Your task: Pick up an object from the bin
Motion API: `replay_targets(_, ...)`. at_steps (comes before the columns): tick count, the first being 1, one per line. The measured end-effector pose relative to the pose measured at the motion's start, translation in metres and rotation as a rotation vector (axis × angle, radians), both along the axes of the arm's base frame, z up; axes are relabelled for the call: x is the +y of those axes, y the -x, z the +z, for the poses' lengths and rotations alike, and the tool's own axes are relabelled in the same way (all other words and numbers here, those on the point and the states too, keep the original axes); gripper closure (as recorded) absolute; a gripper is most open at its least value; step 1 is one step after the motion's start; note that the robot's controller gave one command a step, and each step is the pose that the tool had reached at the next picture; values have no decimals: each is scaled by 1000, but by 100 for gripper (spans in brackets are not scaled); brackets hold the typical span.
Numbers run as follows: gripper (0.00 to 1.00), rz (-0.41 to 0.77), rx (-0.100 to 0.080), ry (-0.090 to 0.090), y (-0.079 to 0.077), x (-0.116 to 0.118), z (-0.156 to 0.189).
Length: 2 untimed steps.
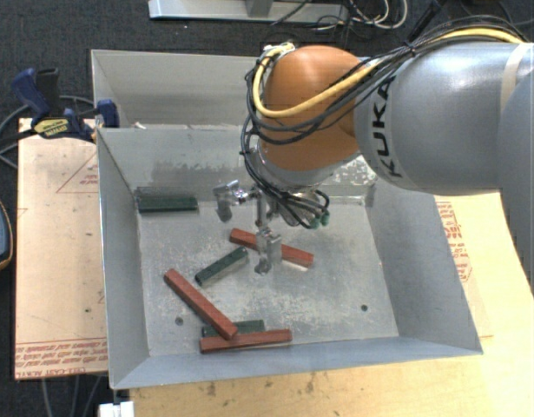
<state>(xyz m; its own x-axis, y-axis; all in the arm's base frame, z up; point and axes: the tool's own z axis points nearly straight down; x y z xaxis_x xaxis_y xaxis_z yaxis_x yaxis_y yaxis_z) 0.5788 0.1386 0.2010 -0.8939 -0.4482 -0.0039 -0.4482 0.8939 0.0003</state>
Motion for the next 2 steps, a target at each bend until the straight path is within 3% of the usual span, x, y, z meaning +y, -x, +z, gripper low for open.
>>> replay_targets(1, 0, 221, 7, 1, -27, -6, -134)
replay_targets(2, 100, 220, 1, 0, -29, -6, -129)
